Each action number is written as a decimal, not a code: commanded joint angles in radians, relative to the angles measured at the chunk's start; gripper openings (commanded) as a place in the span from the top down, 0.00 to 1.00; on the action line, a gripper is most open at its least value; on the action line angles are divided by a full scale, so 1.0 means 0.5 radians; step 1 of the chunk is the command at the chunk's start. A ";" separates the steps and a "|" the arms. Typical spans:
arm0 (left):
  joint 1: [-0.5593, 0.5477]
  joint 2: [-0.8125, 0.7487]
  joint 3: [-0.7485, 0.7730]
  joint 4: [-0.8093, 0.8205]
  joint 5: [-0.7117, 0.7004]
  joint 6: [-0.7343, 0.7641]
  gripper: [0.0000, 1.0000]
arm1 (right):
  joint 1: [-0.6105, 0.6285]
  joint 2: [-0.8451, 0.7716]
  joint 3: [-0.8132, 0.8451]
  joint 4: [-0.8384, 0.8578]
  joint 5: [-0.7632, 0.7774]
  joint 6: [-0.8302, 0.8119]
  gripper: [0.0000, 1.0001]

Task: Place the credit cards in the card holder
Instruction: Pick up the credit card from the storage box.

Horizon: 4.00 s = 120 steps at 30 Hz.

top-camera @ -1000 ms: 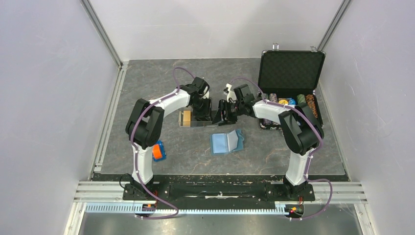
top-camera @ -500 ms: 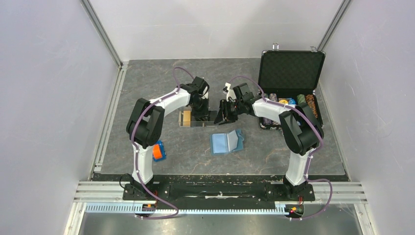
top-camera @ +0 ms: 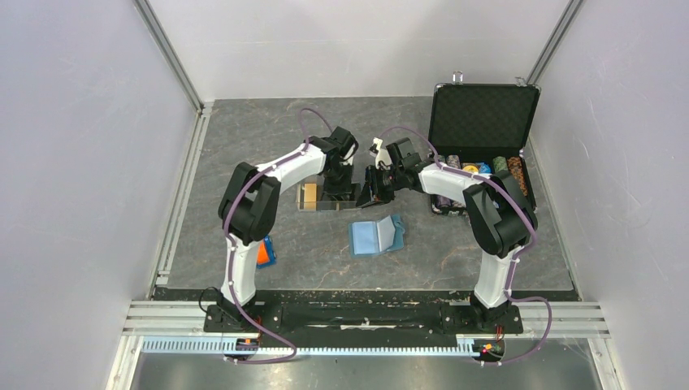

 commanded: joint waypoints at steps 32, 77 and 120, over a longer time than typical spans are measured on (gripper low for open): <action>-0.060 -0.076 0.278 -0.026 0.095 0.045 0.76 | 0.002 -0.061 0.053 0.009 -0.013 -0.030 0.72; 0.096 -0.150 -0.144 0.466 0.342 -0.231 0.98 | -0.028 -0.282 0.128 -0.125 0.071 -0.094 0.56; 0.221 -1.486 -1.345 1.943 1.414 -1.185 0.98 | -0.259 -0.873 -0.799 1.859 -0.776 1.214 0.76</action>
